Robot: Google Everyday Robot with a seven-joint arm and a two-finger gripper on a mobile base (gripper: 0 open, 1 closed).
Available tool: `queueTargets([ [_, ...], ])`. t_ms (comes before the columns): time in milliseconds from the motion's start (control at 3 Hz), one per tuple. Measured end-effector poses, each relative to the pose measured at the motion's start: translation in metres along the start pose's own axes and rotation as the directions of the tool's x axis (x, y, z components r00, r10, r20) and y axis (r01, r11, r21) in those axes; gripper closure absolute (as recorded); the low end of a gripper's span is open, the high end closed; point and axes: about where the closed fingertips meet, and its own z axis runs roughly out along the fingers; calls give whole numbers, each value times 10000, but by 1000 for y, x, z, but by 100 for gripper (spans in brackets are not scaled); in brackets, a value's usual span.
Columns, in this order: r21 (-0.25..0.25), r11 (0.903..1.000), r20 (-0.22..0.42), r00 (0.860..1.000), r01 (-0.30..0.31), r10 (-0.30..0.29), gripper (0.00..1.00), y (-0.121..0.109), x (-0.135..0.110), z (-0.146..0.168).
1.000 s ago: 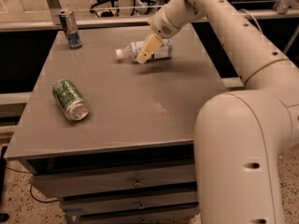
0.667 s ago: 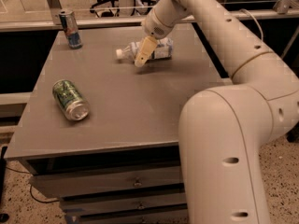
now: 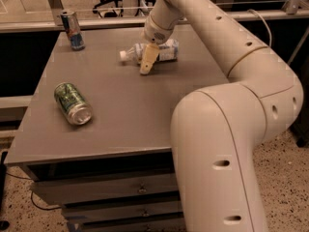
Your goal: Place blue plastic bottle upright
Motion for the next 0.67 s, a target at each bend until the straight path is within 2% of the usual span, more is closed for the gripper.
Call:
queueTargets([
  [333,-151,9997,-416,9989,207,-213,41,3,5,1],
  [667,-150,9997,-416,9989,208,-214,64,2,4,-2],
])
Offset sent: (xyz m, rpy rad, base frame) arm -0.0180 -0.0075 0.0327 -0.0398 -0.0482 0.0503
